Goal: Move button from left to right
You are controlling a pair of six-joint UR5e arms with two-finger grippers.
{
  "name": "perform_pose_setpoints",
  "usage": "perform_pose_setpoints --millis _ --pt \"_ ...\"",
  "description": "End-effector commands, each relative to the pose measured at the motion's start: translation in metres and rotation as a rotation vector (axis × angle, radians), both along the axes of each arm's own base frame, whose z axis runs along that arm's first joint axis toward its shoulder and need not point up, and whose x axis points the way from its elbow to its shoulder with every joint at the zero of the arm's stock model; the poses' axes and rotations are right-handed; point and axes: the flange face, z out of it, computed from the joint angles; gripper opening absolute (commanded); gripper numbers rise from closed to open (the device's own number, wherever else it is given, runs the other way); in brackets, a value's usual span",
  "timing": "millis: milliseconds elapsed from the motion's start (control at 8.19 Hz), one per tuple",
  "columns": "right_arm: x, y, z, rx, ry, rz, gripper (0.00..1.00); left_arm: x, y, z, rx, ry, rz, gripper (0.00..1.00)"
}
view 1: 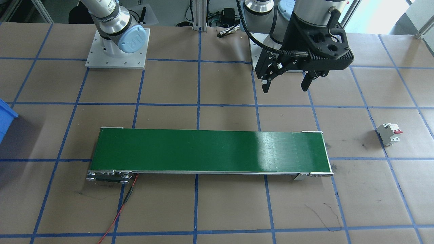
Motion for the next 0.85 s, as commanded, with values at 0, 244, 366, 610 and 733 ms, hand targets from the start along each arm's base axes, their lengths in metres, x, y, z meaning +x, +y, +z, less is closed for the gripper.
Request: perform_pose_setpoints --millis 0,244,366,610,733 --pt "0.087 0.01 0.081 -0.004 -0.02 -0.291 1.0 0.001 0.0 0.001 -0.002 0.0 0.001 1.0" --pt "0.176 0.013 0.125 -0.001 -0.032 -0.392 1.0 0.0 0.001 0.001 -0.002 0.0 0.0 1.0" --pt "0.22 0.014 0.138 0.007 -0.039 -0.499 1.0 0.0 0.001 0.001 -0.002 0.002 0.001 1.0" --pt "0.304 0.009 0.155 0.008 -0.033 -0.618 1.0 0.0 0.001 0.001 -0.002 0.0 0.0 1.0" --pt "0.348 0.012 0.16 0.008 -0.03 -0.68 1.0 0.001 0.002 0.002 -0.003 0.002 0.001 1.0"
